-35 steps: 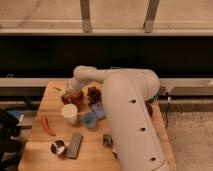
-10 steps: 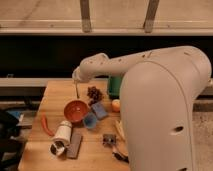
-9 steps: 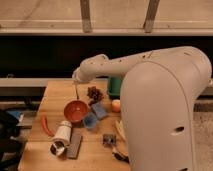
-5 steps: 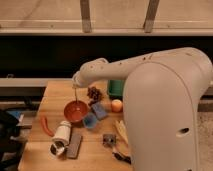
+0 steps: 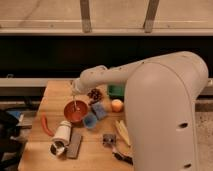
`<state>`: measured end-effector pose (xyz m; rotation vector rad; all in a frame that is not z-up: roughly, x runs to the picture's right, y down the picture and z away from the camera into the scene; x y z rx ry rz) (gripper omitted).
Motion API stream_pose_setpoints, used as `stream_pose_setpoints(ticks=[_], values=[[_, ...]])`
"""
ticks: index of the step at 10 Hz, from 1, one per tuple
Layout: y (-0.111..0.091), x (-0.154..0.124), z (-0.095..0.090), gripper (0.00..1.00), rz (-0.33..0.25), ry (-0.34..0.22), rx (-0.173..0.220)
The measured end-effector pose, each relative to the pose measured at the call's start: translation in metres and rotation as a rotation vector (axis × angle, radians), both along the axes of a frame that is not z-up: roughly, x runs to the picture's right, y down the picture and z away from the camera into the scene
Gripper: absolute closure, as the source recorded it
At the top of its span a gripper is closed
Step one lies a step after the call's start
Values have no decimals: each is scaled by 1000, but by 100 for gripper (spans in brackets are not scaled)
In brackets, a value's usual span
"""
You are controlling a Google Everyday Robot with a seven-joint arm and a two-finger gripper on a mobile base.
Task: Place fork in red bowl
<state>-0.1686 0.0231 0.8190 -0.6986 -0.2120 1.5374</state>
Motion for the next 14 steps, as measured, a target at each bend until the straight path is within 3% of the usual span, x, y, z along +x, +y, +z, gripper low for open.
stream_pose_setpoints(ticks=[3, 6, 10, 14], values=[[32, -6, 13, 98, 11, -15, -72], [52, -4, 18, 70, 28, -15, -131], [60, 0, 18, 34, 33, -16, -164], [58, -1, 16, 32, 22, -17, -158]])
